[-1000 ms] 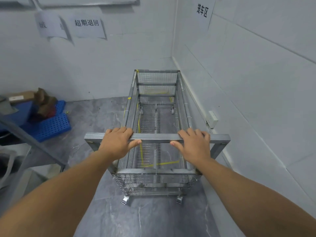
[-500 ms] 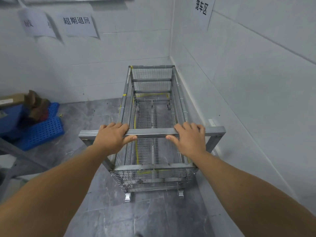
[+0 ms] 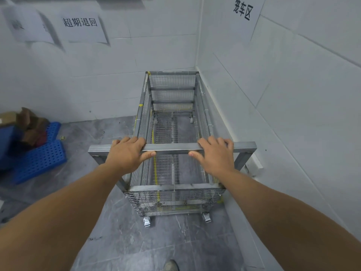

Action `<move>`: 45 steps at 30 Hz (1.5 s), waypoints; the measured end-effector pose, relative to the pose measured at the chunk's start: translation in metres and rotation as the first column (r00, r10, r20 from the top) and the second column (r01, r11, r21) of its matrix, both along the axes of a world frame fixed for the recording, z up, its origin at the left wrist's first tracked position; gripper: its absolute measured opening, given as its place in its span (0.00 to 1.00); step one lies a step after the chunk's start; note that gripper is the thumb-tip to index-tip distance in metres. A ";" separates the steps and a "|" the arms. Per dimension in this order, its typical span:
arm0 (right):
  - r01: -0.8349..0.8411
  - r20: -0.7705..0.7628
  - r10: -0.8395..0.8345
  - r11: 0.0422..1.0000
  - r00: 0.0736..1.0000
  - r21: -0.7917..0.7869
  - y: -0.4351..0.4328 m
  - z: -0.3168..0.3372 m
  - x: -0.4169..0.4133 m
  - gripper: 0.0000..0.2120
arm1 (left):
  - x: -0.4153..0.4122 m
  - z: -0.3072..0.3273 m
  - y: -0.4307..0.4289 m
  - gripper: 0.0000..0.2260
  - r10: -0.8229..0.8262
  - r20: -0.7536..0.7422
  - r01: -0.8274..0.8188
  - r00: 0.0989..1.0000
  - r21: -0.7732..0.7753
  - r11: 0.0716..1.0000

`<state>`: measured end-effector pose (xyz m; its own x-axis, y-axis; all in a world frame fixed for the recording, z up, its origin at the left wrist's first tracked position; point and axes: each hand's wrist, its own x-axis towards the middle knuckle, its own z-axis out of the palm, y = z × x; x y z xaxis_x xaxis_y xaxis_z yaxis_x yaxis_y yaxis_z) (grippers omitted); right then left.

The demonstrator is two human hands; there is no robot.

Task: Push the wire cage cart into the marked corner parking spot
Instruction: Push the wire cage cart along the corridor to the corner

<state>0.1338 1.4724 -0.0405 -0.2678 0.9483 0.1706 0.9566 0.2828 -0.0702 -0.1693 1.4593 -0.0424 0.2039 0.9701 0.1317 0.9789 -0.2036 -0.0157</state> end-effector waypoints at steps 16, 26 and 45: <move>-0.017 0.010 0.016 0.999 1.000 0.030 0.093 -0.004 -0.018 0.29 | -0.023 0.000 0.089 0.26 -0.046 0.008 0.045 0.999 0.048 0.998; -0.029 0.013 0.029 0.999 0.999 -0.013 0.105 -0.003 0.003 0.28 | -0.001 0.003 0.098 0.27 -0.041 0.038 0.041 0.998 -0.026 0.999; 0.008 0.012 -0.007 0.999 1.000 -0.048 0.087 0.000 -0.034 0.28 | -0.037 0.006 0.091 0.26 -0.071 0.037 0.074 0.997 -0.066 0.995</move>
